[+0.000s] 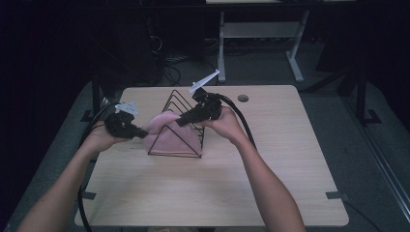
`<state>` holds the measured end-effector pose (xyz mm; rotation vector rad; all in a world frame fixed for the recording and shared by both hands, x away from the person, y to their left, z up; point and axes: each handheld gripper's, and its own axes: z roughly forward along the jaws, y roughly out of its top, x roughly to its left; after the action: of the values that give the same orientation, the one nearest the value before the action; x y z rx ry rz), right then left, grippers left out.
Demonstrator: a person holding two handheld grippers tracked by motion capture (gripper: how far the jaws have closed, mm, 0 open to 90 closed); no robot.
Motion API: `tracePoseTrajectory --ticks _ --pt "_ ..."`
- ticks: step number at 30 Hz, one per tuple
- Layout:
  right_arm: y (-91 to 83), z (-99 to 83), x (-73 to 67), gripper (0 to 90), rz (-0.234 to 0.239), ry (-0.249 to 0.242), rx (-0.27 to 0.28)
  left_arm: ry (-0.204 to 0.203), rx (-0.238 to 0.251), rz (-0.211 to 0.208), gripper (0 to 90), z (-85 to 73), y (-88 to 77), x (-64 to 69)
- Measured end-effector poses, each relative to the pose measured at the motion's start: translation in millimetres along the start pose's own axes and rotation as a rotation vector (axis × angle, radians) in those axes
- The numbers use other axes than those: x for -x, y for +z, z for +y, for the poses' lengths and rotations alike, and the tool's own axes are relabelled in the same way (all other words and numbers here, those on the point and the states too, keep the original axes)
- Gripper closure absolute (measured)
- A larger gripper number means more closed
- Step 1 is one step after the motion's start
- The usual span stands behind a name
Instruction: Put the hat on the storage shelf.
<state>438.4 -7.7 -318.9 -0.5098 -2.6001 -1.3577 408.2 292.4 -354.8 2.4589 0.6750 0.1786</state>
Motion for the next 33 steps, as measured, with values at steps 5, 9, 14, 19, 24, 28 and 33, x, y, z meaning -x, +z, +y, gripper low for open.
tracePoseTrajectory --ticks 5,9,14,19,24,28,33 --pt "5.5 -2.2 0.0 81.4 0.002 -0.02 -0.02 -0.024 -0.006 -0.002 86.7 -6.2 4.7 -4.2" --pt "8.9 -5.6 0.9 82.3 0.007 -0.014 -0.034 -0.034 0.011 0.007 86.7 -7.5 4.4 -5.5" --pt "10.5 -8.9 2.3 82.6 0.016 -0.012 -0.031 -0.029 0.004 0.005 86.6 -6.9 5.7 -5.3" --pt "10.1 -11.7 2.7 82.9 0.018 -0.006 -0.039 -0.025 0.003 0.01 86.6 -5.2 7.7 -3.5" --pt "8.9 -11.7 2.6 82.9 0.013 -0.01 -0.04 -0.027 0.011 0.01 86.5 -4.4 7.3 -2.7" --pt "7.6 -12.1 3.1 77.0 0.019 -0.01 -0.037 -0.028 0.014 0.007 85.1 -4.7 5.6 -3.1" --pt "2.4 -14.9 0.8 68.9 0.006 0.002 -0.003 -0.034 0.027 0.003 81.4 -7.6 2.4 -0.5"
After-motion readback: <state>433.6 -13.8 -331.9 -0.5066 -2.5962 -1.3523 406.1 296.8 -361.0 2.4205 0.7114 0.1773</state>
